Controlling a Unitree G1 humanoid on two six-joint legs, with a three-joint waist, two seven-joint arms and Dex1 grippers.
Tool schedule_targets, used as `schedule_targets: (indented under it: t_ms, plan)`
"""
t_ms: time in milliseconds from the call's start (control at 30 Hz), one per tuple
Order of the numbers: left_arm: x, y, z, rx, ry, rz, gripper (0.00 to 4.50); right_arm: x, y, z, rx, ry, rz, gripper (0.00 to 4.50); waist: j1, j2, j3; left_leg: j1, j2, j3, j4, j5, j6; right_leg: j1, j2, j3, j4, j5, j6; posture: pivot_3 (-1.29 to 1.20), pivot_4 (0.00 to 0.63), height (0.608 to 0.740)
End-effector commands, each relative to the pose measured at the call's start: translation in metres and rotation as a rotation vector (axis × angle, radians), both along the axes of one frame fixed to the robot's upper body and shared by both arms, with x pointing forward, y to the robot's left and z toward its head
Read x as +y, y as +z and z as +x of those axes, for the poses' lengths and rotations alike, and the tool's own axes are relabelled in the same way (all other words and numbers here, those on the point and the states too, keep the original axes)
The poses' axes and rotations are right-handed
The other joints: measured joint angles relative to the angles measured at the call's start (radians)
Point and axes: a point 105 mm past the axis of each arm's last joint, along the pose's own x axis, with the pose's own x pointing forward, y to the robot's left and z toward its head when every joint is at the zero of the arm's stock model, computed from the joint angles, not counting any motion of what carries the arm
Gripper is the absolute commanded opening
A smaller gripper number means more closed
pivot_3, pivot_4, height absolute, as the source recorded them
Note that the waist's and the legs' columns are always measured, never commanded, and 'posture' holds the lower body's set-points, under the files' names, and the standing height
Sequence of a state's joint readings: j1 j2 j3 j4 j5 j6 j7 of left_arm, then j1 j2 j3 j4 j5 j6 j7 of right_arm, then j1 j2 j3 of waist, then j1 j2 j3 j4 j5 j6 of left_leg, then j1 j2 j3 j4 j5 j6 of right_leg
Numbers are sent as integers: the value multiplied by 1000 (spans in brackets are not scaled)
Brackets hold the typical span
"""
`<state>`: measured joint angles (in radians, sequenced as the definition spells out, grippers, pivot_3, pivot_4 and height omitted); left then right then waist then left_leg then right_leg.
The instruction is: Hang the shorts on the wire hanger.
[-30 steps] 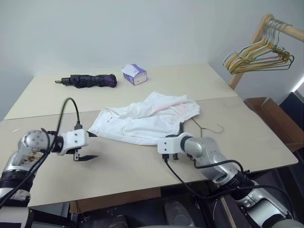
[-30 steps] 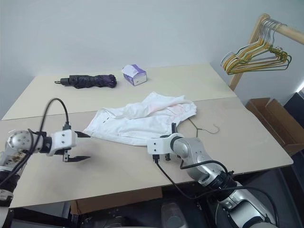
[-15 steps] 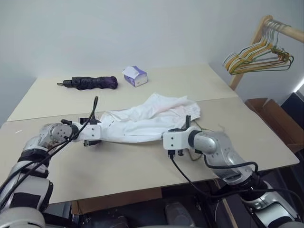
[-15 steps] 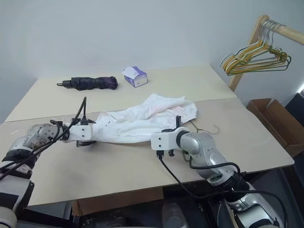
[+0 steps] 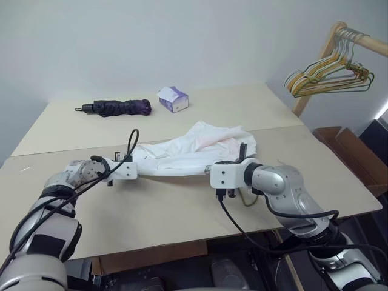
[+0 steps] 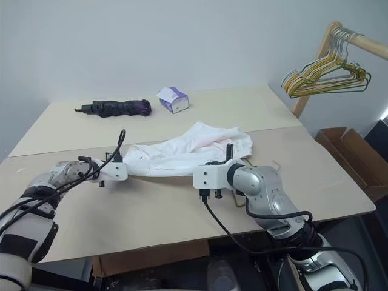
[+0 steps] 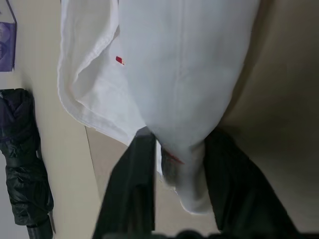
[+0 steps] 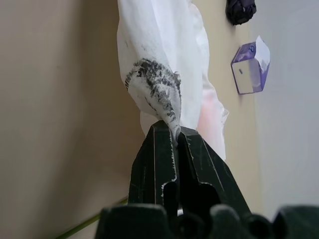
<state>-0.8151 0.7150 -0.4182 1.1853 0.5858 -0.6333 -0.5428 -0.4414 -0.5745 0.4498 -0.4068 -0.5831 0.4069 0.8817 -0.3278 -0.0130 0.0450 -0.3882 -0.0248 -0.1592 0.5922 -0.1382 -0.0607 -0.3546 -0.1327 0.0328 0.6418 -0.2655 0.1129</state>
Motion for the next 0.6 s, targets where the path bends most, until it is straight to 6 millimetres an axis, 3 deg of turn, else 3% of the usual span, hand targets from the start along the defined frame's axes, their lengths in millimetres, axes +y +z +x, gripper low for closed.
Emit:
schedule_targets:
  t_ms: [33, 267, 433, 600]
  plan:
    - [-1, 7, 6, -28, 1, 7, 28, -3, 17, 0, -57, -12, 33, 0, -4, 0, 0, 0, 0, 0, 0, 0, 0, 0, 0, 0, 0, 0, 0, -351, 0, 740]
    - [2, 13, -2, 28, -21, -47, 28, -4, 15, -2, -50, -6, 44, 0, -21, -2, 0, -1, 0, 0, 0, 0, 0, -1, 0, -1, 0, 0, 0, -345, 0, 740]
    - [11, 16, -32, 194, -133, -56, 28, 0, 16, -12, -55, 109, 90, 0, -39, -2, 1, -2, 0, 0, -1, 0, 0, -2, 0, -1, 0, 0, 0, -324, 0, 740]
    - [28, 25, -81, 451, -205, -40, 28, -1, 15, -34, -22, 264, 156, 0, -56, -3, 1, -1, 1, 0, -2, -3, -4, -3, 0, 0, 1, -1, -2, -289, 0, 740]
